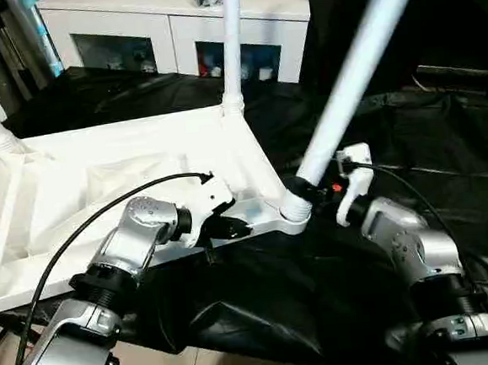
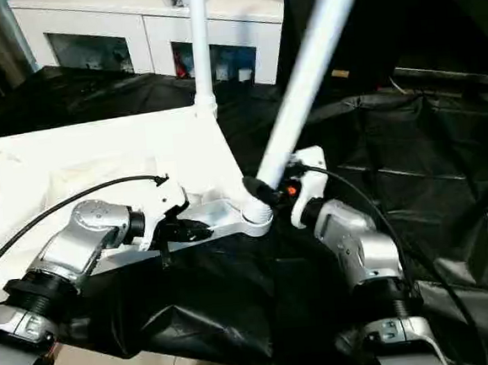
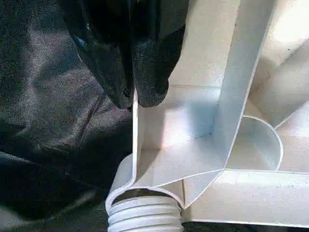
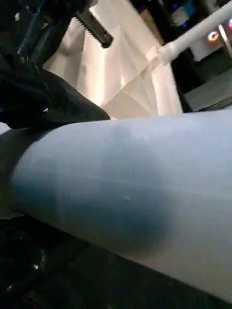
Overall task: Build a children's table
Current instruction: Insert table leg to table base
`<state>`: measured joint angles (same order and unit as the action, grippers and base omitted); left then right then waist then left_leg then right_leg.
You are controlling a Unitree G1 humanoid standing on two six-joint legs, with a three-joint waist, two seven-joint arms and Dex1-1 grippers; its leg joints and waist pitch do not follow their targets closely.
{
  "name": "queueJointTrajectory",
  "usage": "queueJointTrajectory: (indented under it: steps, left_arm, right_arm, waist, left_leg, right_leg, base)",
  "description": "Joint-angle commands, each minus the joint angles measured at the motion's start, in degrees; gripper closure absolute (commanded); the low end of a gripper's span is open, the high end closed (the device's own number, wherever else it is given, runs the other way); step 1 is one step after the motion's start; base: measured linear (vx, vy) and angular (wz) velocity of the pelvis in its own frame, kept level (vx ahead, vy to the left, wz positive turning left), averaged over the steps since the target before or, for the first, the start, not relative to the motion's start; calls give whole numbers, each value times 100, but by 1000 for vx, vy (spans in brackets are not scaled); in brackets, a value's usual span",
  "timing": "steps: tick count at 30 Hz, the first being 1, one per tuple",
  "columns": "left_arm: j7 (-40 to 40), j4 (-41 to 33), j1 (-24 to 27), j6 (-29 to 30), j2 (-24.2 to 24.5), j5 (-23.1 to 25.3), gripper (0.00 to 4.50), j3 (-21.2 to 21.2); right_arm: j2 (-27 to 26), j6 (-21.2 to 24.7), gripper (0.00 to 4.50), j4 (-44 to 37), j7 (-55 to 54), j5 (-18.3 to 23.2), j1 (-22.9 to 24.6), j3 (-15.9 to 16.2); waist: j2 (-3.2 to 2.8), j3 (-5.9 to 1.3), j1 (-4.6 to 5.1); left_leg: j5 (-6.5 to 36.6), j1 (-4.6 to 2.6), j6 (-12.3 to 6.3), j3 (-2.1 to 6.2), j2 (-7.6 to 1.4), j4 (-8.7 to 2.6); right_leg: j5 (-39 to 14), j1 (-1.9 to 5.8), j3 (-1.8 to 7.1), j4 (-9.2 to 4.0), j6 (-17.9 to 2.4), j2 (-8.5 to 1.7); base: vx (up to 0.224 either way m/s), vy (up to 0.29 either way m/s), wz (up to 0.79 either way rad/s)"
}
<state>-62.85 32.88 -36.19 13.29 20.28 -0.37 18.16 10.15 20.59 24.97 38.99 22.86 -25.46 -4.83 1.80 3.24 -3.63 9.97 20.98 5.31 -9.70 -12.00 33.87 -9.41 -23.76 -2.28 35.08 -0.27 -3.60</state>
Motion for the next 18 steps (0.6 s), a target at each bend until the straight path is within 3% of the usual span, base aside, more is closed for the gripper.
queueJointTrajectory:
  steps: [1, 2, 5, 8, 11, 18]
  left_arm:
    - [82, 143, 15, 31, 11, -12, 450, -86]
    - [94, 161, 5, 20, 6, -11, 450, -93]
    - [118, 172, -9, 19, -8, -15, 450, -107]
    - [145, 192, -24, 7, -25, -9, 450, -113]
    - [198, 224, -47, -13, -67, 0, 450, -136]
    - [225, 263, -60, -52, -85, 28, 450, -123]
  right_arm:
    - [0, -112, 261, 282, 49, -45, 306, -93]
    - [-13, -200, 261, 327, 49, -42, 366, -112]
    - [-36, -353, 261, 354, 57, -46, 489, -123]
    - [-92, -532, 261, 306, 23, -53, 646, -149]
    - [-149, -1014, 261, 195, -68, -215, 849, -129]
    - [-70, -1459, 261, -261, -249, -752, 998, 332]
  waist:
    - [-50, -377, -38]
    - [-89, -381, -34]
    - [-83, -378, -35]
    - [-119, -380, -35]
    - [-125, -378, -34]
    - [-128, -360, -36]
  left_leg:
    - [1567, -55, 43, -10, -70, -426]
    - [1578, -66, 47, -8, -74, -430]
    - [1571, -53, 15, -11, -64, -432]
    - [1654, -56, 12, -1, -66, -445]
    - [1783, -61, 19, 4, -67, -450]
    - [1895, -61, 41, 14, -59, -472]
  right_leg:
    - [-1783, 284, 188, -476, -1079, -364]
    - [-1738, 275, 187, -484, -1090, -358]
    - [-1710, 289, 184, -483, -1108, -352]
    - [-1878, 281, 178, -502, -1063, -350]
    - [-2009, 265, 178, -522, -1027, -354]
    - [-2333, 249, 181, -557, -873, -349]
  base:
    - [0, 0, 0]
    - [0, 0, 0]
    - [0, 0, 0]
    - [0, 0, 0]
    - [0, 0, 0]
    - [0, 0, 0]
